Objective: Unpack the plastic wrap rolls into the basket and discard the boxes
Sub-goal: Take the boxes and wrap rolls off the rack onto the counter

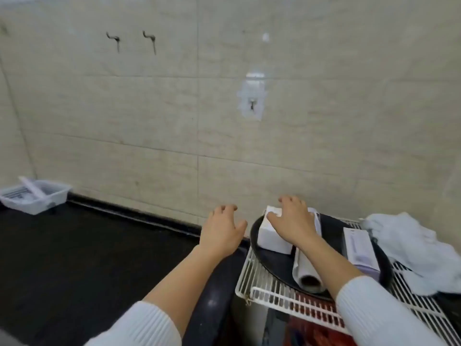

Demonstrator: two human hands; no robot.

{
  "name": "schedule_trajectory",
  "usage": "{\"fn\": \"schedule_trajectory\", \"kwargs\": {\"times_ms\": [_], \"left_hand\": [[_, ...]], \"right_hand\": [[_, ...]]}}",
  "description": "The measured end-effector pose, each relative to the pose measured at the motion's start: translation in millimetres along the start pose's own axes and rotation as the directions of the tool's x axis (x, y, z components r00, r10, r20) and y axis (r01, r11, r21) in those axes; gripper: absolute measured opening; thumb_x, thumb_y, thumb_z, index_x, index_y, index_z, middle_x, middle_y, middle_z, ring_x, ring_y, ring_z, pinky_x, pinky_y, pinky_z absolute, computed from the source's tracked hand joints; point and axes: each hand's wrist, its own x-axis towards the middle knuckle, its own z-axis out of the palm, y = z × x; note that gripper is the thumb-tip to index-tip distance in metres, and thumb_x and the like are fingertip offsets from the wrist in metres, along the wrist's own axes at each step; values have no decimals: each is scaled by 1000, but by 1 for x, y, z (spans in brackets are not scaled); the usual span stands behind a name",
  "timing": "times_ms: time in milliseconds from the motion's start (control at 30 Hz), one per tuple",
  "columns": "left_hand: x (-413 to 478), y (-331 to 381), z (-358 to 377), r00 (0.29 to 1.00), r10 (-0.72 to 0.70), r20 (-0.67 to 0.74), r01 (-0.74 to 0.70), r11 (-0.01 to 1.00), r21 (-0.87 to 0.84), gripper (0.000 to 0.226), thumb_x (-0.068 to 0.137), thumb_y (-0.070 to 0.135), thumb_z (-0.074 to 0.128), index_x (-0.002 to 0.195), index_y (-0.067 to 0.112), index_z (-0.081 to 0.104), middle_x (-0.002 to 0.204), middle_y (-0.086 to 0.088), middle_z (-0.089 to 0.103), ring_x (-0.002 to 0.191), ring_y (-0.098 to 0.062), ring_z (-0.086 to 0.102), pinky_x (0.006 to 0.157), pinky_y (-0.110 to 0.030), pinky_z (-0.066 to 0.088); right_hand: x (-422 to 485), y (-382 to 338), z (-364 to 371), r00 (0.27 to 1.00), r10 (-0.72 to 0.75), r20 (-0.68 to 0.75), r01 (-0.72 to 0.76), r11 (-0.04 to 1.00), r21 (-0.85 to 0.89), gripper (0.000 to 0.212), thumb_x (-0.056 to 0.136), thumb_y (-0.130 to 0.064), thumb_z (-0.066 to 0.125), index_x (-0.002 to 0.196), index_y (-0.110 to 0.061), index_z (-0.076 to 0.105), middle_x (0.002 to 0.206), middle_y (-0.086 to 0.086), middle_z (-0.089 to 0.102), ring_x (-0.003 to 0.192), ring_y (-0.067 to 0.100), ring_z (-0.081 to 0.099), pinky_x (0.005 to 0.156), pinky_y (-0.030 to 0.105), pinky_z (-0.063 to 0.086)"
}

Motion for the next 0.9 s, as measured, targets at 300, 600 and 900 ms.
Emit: {"fn": "schedule_trajectory", "kwargs": {"times_ms": [300,600,900], "left_hand": [[40,26,80,919,239,314,-241,970,-33,46,99,42,33,144,36,37,154,-13,27,139,-33,22,112,-44,25],[67,47,104,907,26,421,4,998,-70,40,85,49,50,119,29,47,130,-16,43,118,-39,42,99,-47,41],[79,47,102,918,-101,383,171,973,-154,65,68,49,71,116,16,42,117,-11,52,99,-29,55,74,-35,46]], "right_hand": [[19,69,8,909,388,149,-395,918,22,64,81,-45,61,129,-4,50,132,19,55,117,35,55,88,37,47],[19,84,21,829,520,205,-527,849,-25,64,66,-43,77,115,-9,54,111,9,65,85,24,61,62,28,46],[27,96,15,755,582,303,-653,712,258,70,66,-32,79,121,-5,45,112,14,61,91,29,64,67,38,57]]}}
